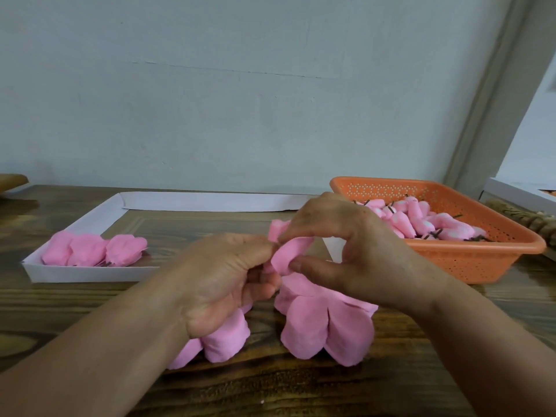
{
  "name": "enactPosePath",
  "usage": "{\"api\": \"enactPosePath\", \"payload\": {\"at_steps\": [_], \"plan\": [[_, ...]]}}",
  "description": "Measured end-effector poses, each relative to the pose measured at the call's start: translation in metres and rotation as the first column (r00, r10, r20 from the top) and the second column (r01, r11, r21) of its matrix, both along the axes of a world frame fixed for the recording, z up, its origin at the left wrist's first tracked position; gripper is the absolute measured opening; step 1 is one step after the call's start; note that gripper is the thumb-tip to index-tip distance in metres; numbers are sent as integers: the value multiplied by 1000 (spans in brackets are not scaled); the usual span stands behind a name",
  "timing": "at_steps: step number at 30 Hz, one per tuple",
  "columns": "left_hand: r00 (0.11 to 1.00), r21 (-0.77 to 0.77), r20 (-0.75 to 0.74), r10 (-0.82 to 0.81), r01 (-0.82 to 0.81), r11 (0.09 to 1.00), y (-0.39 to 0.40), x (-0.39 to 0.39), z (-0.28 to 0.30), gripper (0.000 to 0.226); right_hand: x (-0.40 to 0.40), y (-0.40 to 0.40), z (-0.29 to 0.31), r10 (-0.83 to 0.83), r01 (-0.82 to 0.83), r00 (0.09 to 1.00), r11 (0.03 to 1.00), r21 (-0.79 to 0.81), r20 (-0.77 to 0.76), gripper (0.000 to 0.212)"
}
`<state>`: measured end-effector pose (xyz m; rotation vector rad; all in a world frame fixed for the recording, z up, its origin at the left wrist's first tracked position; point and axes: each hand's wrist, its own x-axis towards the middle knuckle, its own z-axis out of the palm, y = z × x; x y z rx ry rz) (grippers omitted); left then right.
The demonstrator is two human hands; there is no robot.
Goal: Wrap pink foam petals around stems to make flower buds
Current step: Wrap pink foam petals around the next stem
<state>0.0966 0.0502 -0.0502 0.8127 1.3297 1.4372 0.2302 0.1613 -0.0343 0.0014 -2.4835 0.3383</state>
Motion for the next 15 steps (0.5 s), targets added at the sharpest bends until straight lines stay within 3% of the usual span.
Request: {"api": "enactPosePath", "payload": {"at_steps": [9, 13, 15], "plan": [[989, 42, 20, -149, 148, 988, -4, 0, 2, 27, 1, 2, -1, -22, 19, 1000, 988, -153, -18, 16], [983, 71, 55, -173, 169, 983, -5, 1, 4, 8, 1, 0, 0, -54, 47, 998, 979, -200, -33, 12], [975, 100, 106, -196, 186, 977, -6, 1, 4, 10, 2, 0, 1, -68, 58, 997, 977, -205, -41, 10]]}}
